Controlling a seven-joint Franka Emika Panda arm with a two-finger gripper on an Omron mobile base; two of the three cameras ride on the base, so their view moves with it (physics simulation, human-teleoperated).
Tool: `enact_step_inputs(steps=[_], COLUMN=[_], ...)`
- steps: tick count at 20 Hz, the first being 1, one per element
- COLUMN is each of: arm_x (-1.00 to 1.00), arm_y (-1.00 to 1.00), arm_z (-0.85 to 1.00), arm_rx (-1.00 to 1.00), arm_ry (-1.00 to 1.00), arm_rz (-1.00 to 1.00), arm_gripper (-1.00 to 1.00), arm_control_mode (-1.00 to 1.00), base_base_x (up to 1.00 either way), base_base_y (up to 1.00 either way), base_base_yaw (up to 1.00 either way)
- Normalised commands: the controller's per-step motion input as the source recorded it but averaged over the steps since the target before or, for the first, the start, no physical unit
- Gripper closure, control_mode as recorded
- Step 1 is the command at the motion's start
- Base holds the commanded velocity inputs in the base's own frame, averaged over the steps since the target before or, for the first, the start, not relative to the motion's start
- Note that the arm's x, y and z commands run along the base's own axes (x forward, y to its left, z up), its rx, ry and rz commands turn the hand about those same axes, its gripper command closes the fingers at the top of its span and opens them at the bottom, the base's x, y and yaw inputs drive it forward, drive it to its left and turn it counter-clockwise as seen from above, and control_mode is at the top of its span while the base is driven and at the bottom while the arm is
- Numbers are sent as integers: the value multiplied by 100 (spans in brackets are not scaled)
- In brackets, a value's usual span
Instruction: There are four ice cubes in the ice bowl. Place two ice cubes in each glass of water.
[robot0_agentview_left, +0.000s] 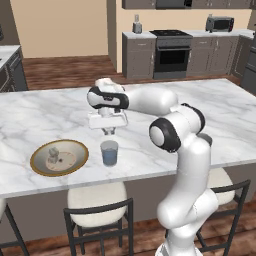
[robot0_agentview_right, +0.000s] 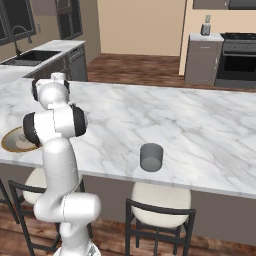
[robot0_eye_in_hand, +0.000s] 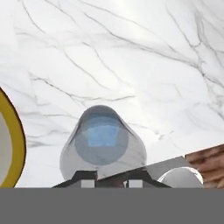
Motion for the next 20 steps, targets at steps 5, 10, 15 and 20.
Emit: enact_step_inputs(steps=[5, 10, 15, 20], arm_x=[2, 0, 4, 0], arm_y=[-1, 15, 2, 0], arm_z=[0, -2, -8, -4], arm_rx=[0, 0, 0, 0], arm_ry=[-12, -4, -1, -5], arm_rz=[0, 0, 0, 0], arm_gripper=[100, 100, 100, 100], arm_control_mode=[-100, -100, -100, -100], base_base_x=[0, 0, 0, 0], base_base_y=[0, 0, 0, 0], base_base_yaw=[0, 0, 0, 0])
